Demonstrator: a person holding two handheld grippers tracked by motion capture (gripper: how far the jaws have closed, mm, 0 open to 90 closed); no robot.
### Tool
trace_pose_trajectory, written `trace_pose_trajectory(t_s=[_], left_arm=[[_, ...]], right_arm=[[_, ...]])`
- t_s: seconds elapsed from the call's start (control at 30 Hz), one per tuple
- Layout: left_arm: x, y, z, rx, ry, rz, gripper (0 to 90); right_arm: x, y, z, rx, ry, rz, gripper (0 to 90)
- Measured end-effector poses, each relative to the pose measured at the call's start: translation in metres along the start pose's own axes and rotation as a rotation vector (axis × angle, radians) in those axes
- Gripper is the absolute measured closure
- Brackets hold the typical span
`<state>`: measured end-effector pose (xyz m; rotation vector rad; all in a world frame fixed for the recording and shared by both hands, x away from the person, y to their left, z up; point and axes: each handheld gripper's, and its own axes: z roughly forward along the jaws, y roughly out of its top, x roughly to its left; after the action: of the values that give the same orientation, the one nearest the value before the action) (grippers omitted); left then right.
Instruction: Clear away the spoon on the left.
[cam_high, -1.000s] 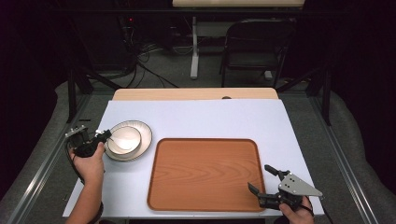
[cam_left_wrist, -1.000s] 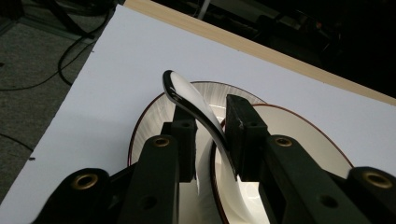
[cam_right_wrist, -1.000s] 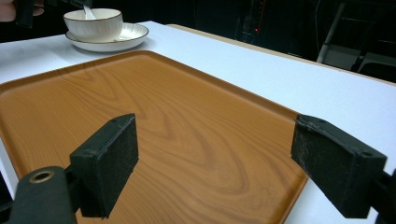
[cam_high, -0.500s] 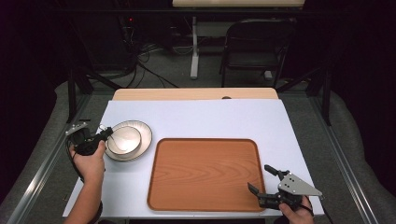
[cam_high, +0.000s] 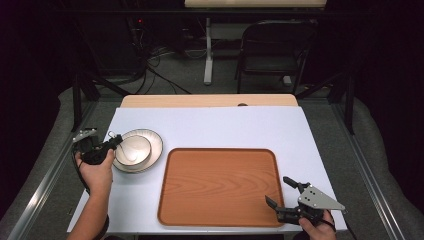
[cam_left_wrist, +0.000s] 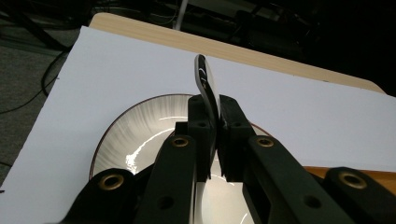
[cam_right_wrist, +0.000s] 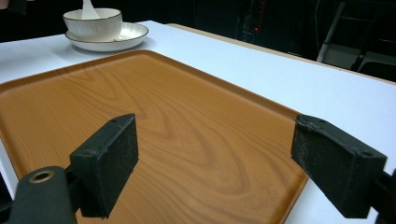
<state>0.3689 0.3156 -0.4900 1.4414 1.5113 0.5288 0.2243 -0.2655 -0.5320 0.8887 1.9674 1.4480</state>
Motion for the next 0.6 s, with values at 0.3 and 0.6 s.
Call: trace_pose_trajectory(t_s=[0.3, 0.6], left_arm=[[-0.007, 0.010, -0.010, -0.005, -0.004, 0.035, 85.4], [-0.019, 0.020, -0.017, 0.023, -0.038, 0.087, 85.5]], right_arm=[[0.000, 0.000, -0.001, -0.004, -0.005, -0.001, 14.4], [0.000, 0.000, -0.001, -0.008, -0.005, -0.006, 14.4]])
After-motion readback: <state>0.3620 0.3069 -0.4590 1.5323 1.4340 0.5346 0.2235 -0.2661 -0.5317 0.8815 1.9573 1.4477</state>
